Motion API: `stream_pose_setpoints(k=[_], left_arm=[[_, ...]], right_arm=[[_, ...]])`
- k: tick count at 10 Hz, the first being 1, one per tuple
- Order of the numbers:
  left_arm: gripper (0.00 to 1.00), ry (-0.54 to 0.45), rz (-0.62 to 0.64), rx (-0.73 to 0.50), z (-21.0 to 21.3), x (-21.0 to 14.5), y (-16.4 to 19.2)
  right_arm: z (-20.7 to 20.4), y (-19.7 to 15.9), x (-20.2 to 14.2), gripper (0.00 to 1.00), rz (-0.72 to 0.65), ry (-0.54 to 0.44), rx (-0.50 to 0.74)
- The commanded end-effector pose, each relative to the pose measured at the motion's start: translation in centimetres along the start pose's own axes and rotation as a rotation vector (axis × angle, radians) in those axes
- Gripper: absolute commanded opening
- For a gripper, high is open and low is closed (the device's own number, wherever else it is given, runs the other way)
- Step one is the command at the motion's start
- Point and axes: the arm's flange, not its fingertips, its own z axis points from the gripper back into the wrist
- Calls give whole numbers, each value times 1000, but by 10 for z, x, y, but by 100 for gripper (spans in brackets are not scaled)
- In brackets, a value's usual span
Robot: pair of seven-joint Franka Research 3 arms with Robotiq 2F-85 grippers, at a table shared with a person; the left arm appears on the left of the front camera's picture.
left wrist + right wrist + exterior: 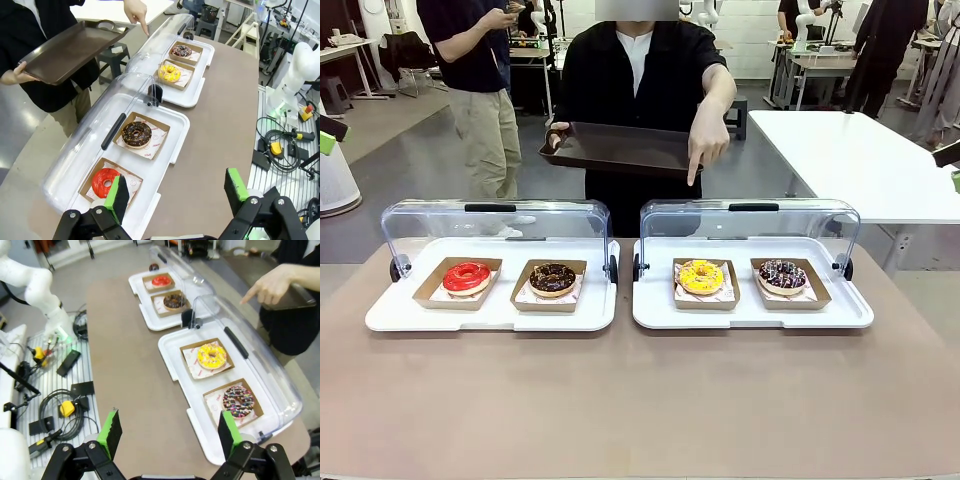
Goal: Provide the desired donut to the person.
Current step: Pick up and lift the Paper togo box containing the Donut pointed at by the person.
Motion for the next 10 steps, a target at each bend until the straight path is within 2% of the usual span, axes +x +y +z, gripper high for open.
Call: stream_pose_setpoints(k=[1, 5, 8, 10], left_arm=[[100, -17, -3, -5, 1, 2, -2], [100, -17, -3, -5, 1, 2, -2], [100, -17, -3, -5, 1, 2, -2], [100, -17, -3, -5, 1, 2, -2]], right_arm=[[-13, 5, 29, 100, 20, 139, 8], [-102, 31, 123, 100, 146, 466, 93], [-193, 42, 145, 100, 192, 701, 91], [-233, 49, 145, 100, 215, 748, 93]])
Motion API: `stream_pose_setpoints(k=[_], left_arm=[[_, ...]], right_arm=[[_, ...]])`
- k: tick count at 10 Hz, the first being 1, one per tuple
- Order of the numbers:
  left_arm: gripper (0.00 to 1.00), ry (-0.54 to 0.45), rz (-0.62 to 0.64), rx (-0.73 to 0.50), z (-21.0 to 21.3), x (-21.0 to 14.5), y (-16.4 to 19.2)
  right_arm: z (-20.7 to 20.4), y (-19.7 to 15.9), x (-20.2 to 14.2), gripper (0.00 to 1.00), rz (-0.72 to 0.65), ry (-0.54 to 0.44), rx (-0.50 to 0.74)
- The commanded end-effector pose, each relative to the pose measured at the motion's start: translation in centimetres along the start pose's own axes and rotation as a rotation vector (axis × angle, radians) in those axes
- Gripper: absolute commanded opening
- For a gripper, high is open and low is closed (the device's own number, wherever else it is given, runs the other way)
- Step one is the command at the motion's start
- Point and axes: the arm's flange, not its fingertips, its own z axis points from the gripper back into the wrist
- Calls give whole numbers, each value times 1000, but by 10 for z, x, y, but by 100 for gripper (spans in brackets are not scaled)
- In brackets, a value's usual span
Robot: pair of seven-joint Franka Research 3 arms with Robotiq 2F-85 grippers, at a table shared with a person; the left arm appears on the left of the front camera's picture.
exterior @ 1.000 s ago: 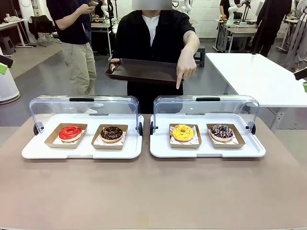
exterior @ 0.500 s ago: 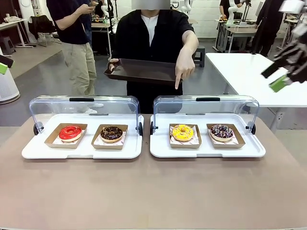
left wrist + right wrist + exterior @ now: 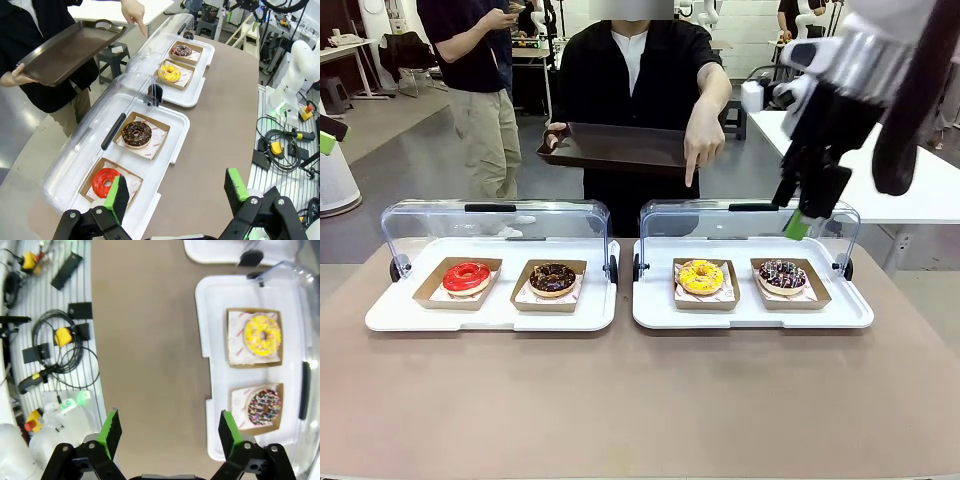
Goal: Provide the desired donut to the person.
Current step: Pick up and lift the Paper togo box containing the Donut pointed at by the person.
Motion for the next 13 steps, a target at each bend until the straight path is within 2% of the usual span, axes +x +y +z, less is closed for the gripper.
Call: stream_pose_setpoints(k=[1, 2, 3, 9, 11, 13], left_arm=[[100, -19, -2, -6, 1, 1, -1], [100, -19, -2, -6, 1, 1, -1], [100, -19, -2, -6, 1, 1, -1], [100, -19, -2, -6, 1, 1, -1], [100, -19, -2, -6, 1, 1, -1], [100, -19, -2, -6, 1, 1, -1]], right_arm=[[-12, -5, 7, 100, -8, 31, -4], [-13, -4, 0, 100, -5, -7, 0], [-12, -3, 7, 100, 8, 19, 5], [-13, -5, 8, 100, 14, 5, 10], [-51, -46, 16, 100, 3, -18, 5], [-79, -66, 19, 100, 24, 12, -33]])
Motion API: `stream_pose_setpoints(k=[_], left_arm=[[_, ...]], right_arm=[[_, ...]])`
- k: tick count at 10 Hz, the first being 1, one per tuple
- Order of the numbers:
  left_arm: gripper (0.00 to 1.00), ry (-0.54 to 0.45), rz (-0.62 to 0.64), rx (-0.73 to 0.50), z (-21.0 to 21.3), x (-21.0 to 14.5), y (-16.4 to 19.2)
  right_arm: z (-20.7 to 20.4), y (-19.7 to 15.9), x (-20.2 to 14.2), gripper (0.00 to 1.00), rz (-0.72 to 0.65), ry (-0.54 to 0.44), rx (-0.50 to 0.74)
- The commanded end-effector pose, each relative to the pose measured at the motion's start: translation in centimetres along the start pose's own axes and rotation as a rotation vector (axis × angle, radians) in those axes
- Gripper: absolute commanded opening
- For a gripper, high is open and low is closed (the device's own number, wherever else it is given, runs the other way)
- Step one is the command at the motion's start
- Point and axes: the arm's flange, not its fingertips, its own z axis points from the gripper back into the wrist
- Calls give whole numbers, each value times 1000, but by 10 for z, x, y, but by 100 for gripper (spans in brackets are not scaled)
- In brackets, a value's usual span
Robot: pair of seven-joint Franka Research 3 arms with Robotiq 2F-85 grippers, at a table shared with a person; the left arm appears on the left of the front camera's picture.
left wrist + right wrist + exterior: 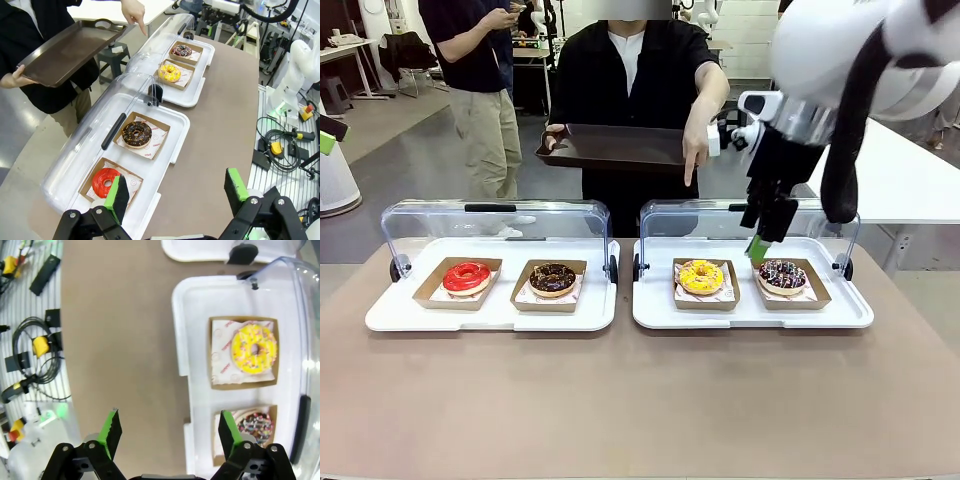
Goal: Provide the desired donut to the person.
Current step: Pick up and lift the Paper togo box containing the Donut pointed at by the person.
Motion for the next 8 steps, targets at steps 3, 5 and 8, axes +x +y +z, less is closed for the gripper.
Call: stream_pose_setpoints(k=[3, 5, 8], left_arm=[[100, -18, -2, -6, 0, 1, -1], [100, -18, -2, -6, 0, 1, -1], [100, -18, -2, -6, 0, 1, -1]], right_arm=[[-46, -33, 3, 100, 26, 94, -45], [-65, -39, -4, 100, 15, 102, -13], [-68, -36, -7, 100, 19, 88, 4]])
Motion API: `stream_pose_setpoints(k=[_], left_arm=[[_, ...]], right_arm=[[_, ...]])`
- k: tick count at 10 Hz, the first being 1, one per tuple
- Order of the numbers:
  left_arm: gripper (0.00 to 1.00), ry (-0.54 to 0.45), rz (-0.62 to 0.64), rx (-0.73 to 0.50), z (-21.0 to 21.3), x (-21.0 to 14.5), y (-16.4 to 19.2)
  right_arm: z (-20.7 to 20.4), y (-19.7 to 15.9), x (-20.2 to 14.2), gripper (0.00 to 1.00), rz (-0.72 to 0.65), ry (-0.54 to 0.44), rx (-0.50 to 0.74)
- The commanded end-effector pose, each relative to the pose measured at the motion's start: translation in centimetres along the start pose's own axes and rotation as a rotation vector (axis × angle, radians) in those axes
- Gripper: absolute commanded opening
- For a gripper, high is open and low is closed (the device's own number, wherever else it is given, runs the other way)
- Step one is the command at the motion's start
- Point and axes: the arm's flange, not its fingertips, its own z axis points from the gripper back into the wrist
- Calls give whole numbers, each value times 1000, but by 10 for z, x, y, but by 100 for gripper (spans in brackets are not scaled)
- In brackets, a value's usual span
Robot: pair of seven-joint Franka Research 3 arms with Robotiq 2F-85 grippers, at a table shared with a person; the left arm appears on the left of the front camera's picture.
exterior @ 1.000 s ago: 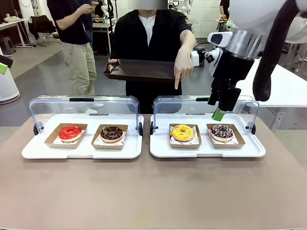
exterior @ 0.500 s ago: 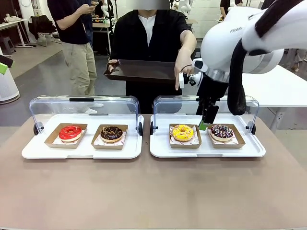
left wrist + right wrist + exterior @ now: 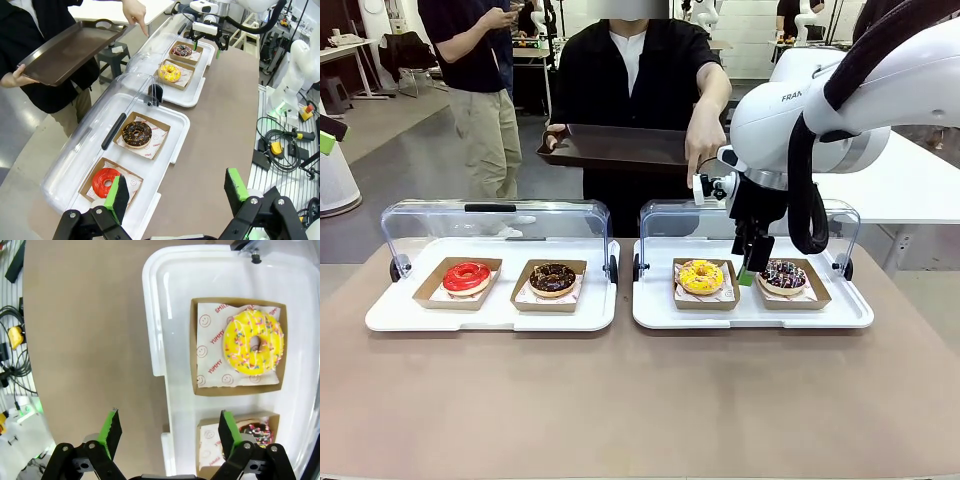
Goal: Provide the desired donut to the person.
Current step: Pick up and lift the Paper togo box containing the Donut pointed at by the person.
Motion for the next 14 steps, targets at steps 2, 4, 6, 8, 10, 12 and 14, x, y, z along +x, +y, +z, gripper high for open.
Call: stream_pose_setpoints(k=[2, 4, 6, 8, 10, 12, 14], left_arm=[[100, -19, -2, -6, 0, 1, -1], [100, -19, -2, -6, 0, 1, -1], [100, -19, -2, -6, 0, 1, -1], [100, -19, -2, -6, 0, 1, -1], [100, -19, -2, -6, 0, 1, -1], [100, -19, -2, -6, 0, 1, -1], [100, -19, -2, -6, 0, 1, -1]], right_arm=[[0, 1, 1, 100, 3, 0, -1], [0, 1, 1, 100, 3, 0, -1], [-10, 0, 4, 100, 28, 3, 1], [-25, -5, 14, 100, 42, 26, -24], [-38, -13, 17, 100, 48, 50, -33], [-49, -18, 13, 100, 29, 56, -34], [-61, -21, 5, 100, 25, 39, -41]])
